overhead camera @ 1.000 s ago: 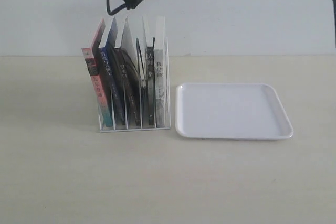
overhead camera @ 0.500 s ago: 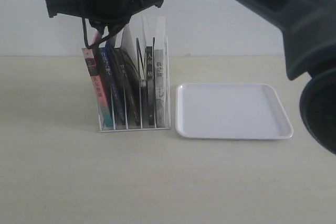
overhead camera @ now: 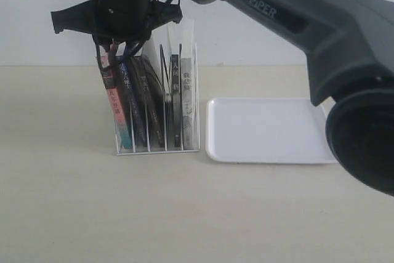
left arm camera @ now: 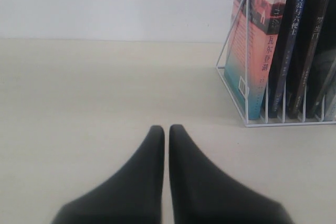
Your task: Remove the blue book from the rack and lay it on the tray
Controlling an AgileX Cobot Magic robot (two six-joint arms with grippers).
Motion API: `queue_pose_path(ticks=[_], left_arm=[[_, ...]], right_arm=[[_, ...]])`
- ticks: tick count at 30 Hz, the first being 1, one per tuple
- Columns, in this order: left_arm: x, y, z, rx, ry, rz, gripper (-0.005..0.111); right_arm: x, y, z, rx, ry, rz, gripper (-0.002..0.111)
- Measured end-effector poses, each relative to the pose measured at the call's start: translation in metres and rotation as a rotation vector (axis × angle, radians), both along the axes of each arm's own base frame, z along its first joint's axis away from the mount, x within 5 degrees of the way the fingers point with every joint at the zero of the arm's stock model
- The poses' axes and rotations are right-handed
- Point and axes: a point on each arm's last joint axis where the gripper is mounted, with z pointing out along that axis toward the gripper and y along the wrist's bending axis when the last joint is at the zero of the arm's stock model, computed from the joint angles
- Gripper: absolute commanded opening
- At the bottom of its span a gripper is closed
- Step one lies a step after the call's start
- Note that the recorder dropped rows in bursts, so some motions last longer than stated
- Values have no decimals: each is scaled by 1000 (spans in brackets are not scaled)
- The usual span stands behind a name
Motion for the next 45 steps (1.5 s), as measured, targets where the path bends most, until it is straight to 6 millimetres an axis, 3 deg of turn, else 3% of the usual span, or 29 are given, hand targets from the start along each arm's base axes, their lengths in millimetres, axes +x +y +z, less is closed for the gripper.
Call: queue_pose_path(ticks=[15,17,20,31,35,42,45], left_arm=[[0,0,0,0,0,0,4],[0,0,0,0,0,0,4],[0,0,0,0,0,0,4],[0,0,0,0,0,0,4],[0,0,0,0,0,0,4],[0,0,0,0,0,0,4],[0,0,0,0,0,0,4]], right_arm=[[9,1,-30,-63,47,-57,34],[11,2,-36,-74,49,-68,24],[14,3,-41,-83,44,-83,0],[15,0,-38,-93,26,-82,0],[7,-7,-16,-95,24,-65,0],[-20,-41,72,-3,-88,-66,0],[-27,-50,91,16,-114,-72,0]])
